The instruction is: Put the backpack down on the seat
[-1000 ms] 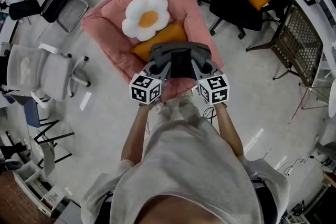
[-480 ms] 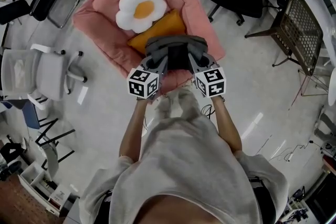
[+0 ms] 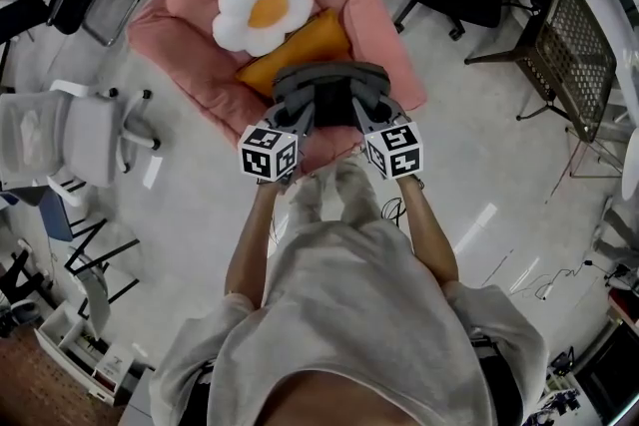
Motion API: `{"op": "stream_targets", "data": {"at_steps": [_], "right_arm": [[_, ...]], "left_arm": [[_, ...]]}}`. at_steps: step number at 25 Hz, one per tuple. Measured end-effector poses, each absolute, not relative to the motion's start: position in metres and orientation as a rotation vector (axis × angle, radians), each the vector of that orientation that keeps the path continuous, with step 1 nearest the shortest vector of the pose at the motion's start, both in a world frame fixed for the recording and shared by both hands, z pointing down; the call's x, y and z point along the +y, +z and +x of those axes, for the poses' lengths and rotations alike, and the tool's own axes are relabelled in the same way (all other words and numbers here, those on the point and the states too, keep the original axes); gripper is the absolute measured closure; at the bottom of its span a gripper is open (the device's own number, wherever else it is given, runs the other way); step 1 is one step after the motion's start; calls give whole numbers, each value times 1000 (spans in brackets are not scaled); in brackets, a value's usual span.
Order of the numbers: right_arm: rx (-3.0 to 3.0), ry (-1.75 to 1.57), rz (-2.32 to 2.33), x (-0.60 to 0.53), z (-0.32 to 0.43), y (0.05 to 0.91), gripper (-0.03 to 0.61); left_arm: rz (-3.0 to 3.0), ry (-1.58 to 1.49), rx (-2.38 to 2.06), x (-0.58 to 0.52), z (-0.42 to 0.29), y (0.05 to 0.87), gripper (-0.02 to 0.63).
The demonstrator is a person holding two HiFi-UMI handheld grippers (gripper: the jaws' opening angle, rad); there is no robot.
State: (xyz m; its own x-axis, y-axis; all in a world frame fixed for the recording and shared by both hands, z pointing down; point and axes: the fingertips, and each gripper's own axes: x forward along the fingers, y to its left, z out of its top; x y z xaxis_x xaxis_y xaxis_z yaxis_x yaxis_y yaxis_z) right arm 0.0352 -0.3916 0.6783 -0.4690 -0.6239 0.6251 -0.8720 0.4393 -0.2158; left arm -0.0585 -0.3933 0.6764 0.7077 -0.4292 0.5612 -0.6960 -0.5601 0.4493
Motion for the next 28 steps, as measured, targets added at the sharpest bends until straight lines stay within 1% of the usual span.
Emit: {"op": "stream_targets", "data": {"at_steps": [19,28], "right_arm": [[-2221,694,1205,-434,38,716,528],[-2189,711,1187,-458,36,734,518]], "left_arm": [[2247,575,-890,-436,-51,707,578],[2246,649,-891,-458,-52,725,557]]}}
